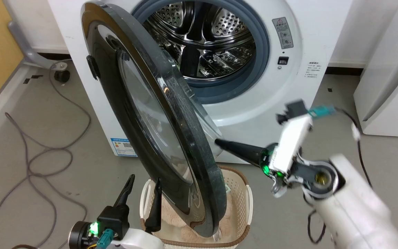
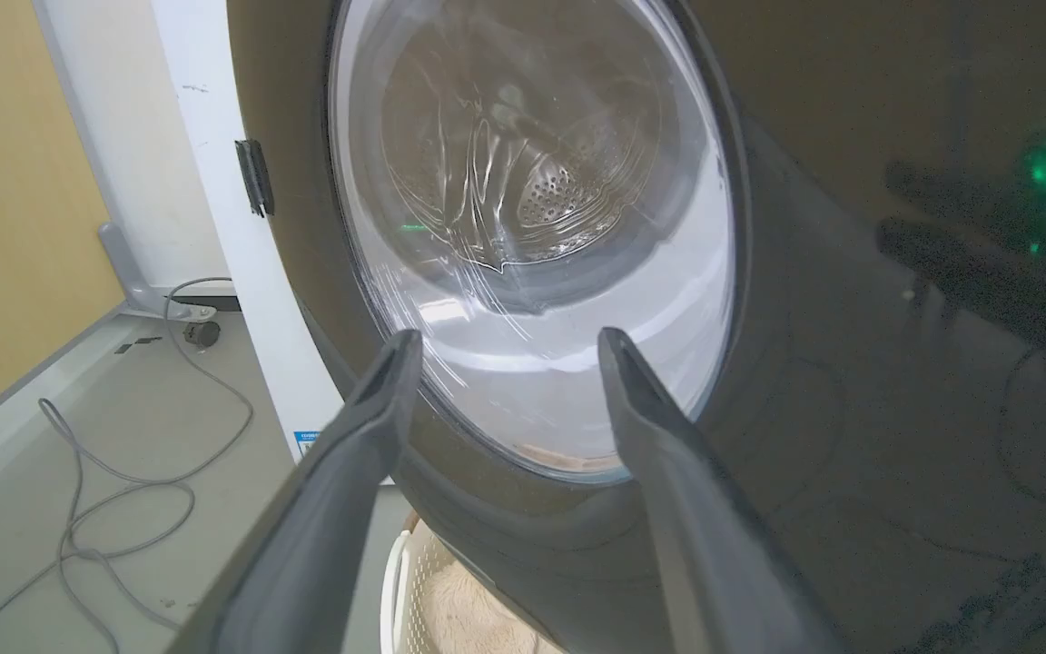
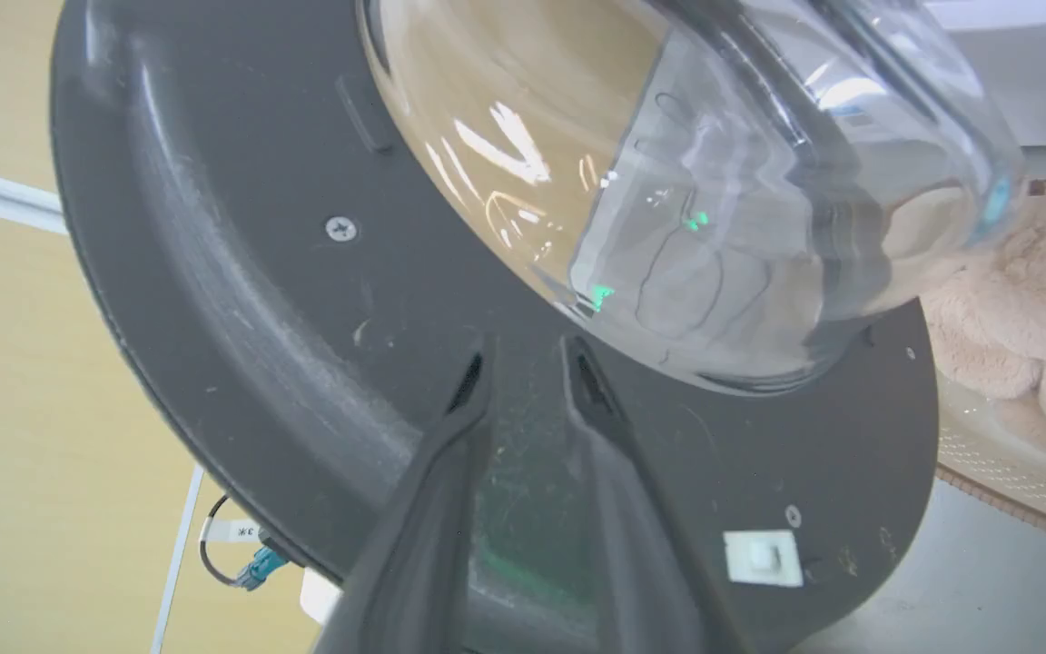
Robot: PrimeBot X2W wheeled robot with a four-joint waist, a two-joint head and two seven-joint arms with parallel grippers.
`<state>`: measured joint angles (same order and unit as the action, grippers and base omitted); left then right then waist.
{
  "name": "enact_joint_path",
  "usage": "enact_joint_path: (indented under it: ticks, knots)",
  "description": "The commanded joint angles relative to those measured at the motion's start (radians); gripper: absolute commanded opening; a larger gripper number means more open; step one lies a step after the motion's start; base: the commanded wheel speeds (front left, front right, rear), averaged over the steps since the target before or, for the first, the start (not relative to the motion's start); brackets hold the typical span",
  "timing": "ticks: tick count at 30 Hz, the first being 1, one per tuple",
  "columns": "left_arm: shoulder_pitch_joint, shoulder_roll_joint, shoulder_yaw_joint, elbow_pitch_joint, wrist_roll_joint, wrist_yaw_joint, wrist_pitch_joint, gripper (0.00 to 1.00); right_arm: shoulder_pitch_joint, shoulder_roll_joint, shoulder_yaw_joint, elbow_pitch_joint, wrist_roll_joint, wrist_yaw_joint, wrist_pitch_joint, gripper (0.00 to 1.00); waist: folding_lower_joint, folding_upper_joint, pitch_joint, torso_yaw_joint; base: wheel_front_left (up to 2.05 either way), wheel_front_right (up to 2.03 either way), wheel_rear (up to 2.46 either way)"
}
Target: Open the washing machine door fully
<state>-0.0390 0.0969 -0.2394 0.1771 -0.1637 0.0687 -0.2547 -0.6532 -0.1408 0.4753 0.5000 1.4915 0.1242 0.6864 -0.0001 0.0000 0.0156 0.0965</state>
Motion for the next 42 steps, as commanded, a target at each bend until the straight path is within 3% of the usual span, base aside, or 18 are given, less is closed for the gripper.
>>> enact_joint_path:
  ticks: [1, 11, 15, 20, 25, 31, 33, 38, 42]
  knots:
    - [0.02, 0.001, 0.001, 0.003, -0.005, 0.007, -0.002, 1.0, 0.059, 0.007, -0.027, -0.013, -0.008, 0.007, -0.075, 1.0, 0.0001, 0.0, -0.004, -0.005, 0.0, 0.0, 0.0]
    - [0.032, 0.002, -0.004, 0.014, -0.017, 0.01, -0.004, 1.0, 0.299, 0.012, -0.231, -0.085, -0.047, 0.007, -0.546, 1.0, 0.0001, 0.0, -0.023, -0.019, 0.0, 0.0, 0.0]
    - [0.04, 0.006, -0.001, 0.017, -0.021, 0.012, -0.004, 1.0, 0.422, -0.008, -0.284, -0.129, -0.107, 0.007, -0.698, 1.0, 0.0001, 0.0, -0.032, -0.027, 0.0, 0.0, 0.0]
    - [0.048, 0.014, 0.004, 0.022, -0.027, 0.016, -0.005, 1.0, 0.554, -0.041, -0.318, -0.153, -0.266, 0.007, -0.854, 1.0, 0.0001, 0.0, -0.042, -0.042, 0.0, 0.0, 0.0]
    - [0.064, 0.022, 0.015, 0.018, -0.034, 0.026, -0.005, 1.0, 0.616, -0.048, -0.352, -0.161, -0.489, 0.007, -0.911, 1.0, 0.0001, 0.0, -0.046, -0.063, 0.0, 0.0, 0.0]
    - [0.069, 0.025, 0.021, 0.014, -0.039, 0.033, -0.006, 1.0, 0.656, 0.002, -0.486, -0.245, -0.841, 0.007, -0.935, 1.0, 0.0001, 0.0, -0.049, -0.07, 0.0, 0.0, 0.0]
    - [0.07, 0.025, 0.021, 0.013, -0.04, 0.034, -0.006, 1.0, 0.662, 0.016, -0.508, -0.272, -0.904, 0.007, -0.935, 1.0, 0.0001, 0.0, -0.049, -0.071, 0.0, 0.0, 0.0]
    - [0.069, 0.027, 0.02, 0.009, -0.04, 0.038, -0.006, 1.0, 0.701, 0.066, -0.552, -0.434, -1.193, 0.007, -0.879, 1.0, 0.0001, 0.0, -0.048, -0.073, 0.0, 0.0, 0.0]
    - [0.066, 0.031, 0.021, 0.008, -0.041, 0.041, -0.006, 1.0, 0.734, 0.084, -0.529, -0.523, -1.341, 0.007, -0.816, 1.0, 0.0001, 0.0, -0.045, -0.075, 0.0, 0.0, 0.0]
